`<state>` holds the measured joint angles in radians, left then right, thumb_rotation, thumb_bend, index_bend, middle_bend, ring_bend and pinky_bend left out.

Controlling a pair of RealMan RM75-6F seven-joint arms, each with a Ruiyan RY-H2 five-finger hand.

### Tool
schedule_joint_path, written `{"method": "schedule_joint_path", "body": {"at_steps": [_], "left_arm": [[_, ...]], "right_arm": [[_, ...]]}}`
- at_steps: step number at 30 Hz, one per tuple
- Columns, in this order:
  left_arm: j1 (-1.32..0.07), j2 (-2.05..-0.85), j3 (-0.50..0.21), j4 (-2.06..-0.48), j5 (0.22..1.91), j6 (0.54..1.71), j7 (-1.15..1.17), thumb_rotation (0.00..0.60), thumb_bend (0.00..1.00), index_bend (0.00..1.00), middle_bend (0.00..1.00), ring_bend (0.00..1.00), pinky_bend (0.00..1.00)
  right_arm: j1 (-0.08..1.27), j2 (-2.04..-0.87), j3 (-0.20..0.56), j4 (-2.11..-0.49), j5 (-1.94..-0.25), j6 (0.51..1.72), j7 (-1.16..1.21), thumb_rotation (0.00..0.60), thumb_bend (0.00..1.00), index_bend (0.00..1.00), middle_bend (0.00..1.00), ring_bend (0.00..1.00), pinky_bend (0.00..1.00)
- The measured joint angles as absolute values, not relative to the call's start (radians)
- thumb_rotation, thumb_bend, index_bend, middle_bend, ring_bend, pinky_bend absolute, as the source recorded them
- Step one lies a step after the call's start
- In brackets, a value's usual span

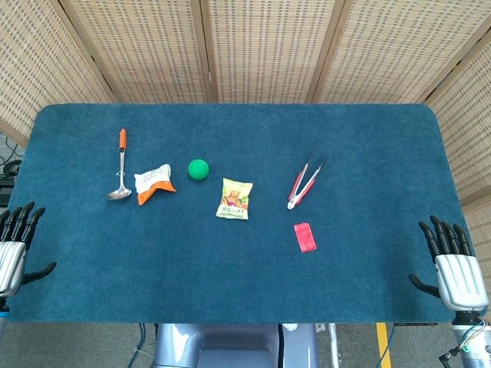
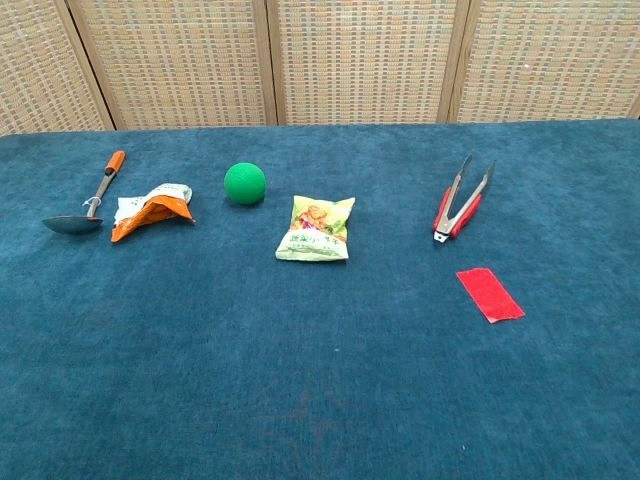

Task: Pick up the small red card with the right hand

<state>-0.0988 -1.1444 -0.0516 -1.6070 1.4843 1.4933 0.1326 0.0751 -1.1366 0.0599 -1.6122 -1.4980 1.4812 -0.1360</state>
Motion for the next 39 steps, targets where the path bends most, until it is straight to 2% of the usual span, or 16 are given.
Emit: {"method": "schedule_joint_path", "body": {"at_steps": [31,39], "left_arm": [[-0.09,-1.13,-0.052,-1.619,1.481,1.503,0.124,0.6,0.04,0.0,0.0,0.0,0.0],[-0.086,-1.125,-0.055,-1.623,1.484,1.514,0.113,0.6,0.04,0.0,0.0,0.0,0.0]], "right_arm": [[0.077,-1.143,0.055,-1.628,-1.514,1.484,-0.161,0.6,0.18,0.01,0.0,0.0,0.0],[0.093,-1.181,0.049,-1.648,-1.532,1.466,-0.205,0.6,0.18,0.01,0.0,0.0,0.0]]}}
